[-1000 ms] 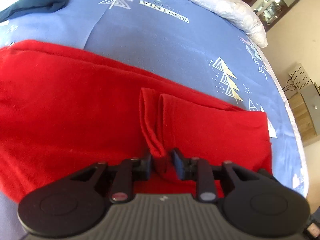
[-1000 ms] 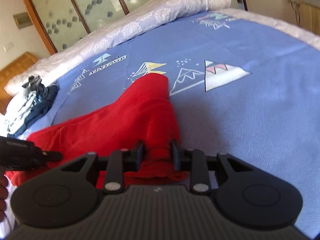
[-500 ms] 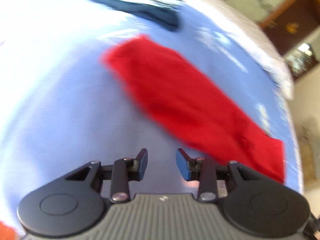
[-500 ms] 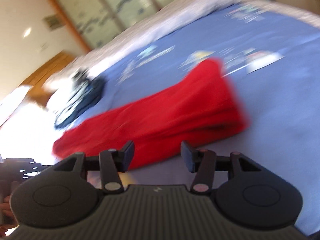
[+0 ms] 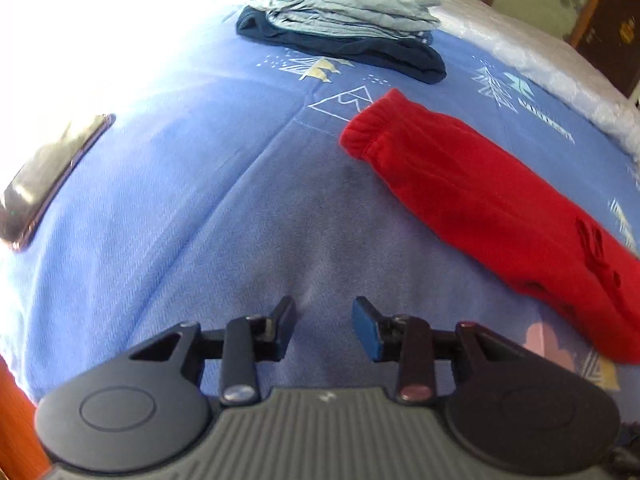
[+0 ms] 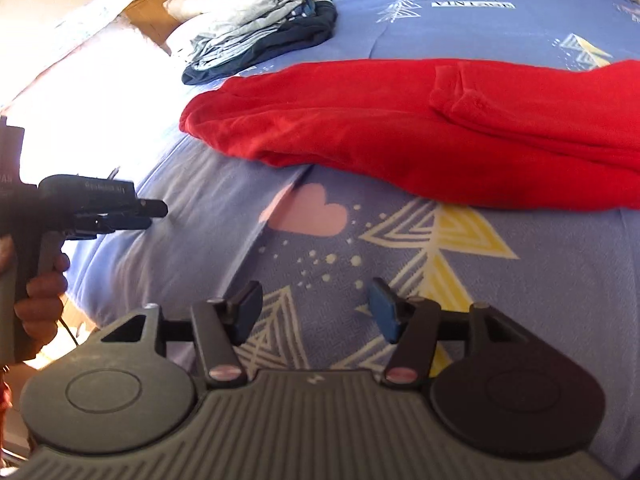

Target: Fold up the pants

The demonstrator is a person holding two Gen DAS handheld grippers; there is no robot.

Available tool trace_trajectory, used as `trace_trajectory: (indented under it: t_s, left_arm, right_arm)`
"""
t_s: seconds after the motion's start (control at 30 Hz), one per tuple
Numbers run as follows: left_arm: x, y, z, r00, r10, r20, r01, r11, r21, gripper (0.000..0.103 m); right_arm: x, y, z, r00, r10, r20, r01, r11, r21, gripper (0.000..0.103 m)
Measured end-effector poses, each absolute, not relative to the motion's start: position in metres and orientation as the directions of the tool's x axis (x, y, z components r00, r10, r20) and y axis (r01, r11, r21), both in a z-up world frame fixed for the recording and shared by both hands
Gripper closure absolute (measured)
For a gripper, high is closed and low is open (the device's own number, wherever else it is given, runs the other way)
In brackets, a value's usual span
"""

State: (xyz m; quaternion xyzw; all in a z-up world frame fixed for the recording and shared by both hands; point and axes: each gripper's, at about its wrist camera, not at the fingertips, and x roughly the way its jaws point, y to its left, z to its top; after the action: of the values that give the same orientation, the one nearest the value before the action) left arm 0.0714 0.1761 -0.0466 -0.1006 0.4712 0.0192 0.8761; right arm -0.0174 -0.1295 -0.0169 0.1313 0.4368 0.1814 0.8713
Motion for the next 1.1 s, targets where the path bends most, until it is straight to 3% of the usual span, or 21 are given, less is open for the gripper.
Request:
trace_trajectory:
  t_s: [0.27, 0.33, 0.47, 0.7, 0.73, 0.8, 0.83, 0.93, 1.1]
  left_arm:
    - [0.076, 0.175, -0.046, 0.558, -0.064, -0.827, -0.118, 0.981, -0.156, 0.06]
    - [0.078, 0.186, -0.043, 0.554, -0.116, -0.825, -0.13, 0.966, -0.223, 0.057]
    - [0.1, 0.215, -0.041, 0.562, -0.223, -0.797, -0.204, 0.896, -0.394, 0.04]
    - [0.17, 0.222, -0.047, 0.554, -0.344, -0.758, -0.213, 0.822, -0.528, 0.032]
    - [0.178, 0.217, -0.051, 0.537, -0.365, -0.761, -0.208, 0.816, -0.539, 0.037]
    - [0.193, 0.205, -0.064, 0.494, -0.373, -0.785, -0.214, 0.823, -0.526, 0.065]
    - [0.199, 0.201, -0.07, 0.477, -0.378, -0.793, -0.22, 0.822, -0.525, 0.084]
    - [0.2, 0.191, -0.062, 0.497, -0.368, -0.786, -0.242, 0.811, -0.533, 0.091]
    - [0.192, 0.127, 0.008, 0.597, -0.375, -0.709, -0.034, 0.871, -0.49, 0.091]
  right_arm:
    - [-0.022, -0.121, -0.02, 0.561, 0.406, -0.722, -0.189, 0.911, 0.366, 0.041]
    - [-0.023, -0.119, -0.019, 0.562, 0.402, -0.722, -0.195, 0.913, 0.357, 0.039]
    - [-0.023, -0.117, -0.02, 0.561, 0.401, -0.724, -0.213, 0.915, 0.342, 0.036]
    - [-0.021, -0.118, -0.021, 0.565, 0.413, -0.714, -0.225, 0.91, 0.349, 0.035]
    - [-0.021, -0.119, -0.021, 0.565, 0.417, -0.712, -0.225, 0.908, 0.353, 0.035]
    - [-0.02, -0.12, -0.022, 0.565, 0.422, -0.708, -0.227, 0.905, 0.359, 0.035]
    - [-0.02, -0.12, -0.021, 0.565, 0.424, -0.708, -0.228, 0.905, 0.36, 0.036]
    - [-0.02, -0.122, -0.021, 0.565, 0.431, -0.703, -0.233, 0.901, 0.365, 0.037]
    - [-0.021, -0.138, -0.023, 0.573, 0.468, -0.673, -0.195, 0.875, 0.443, 0.045]
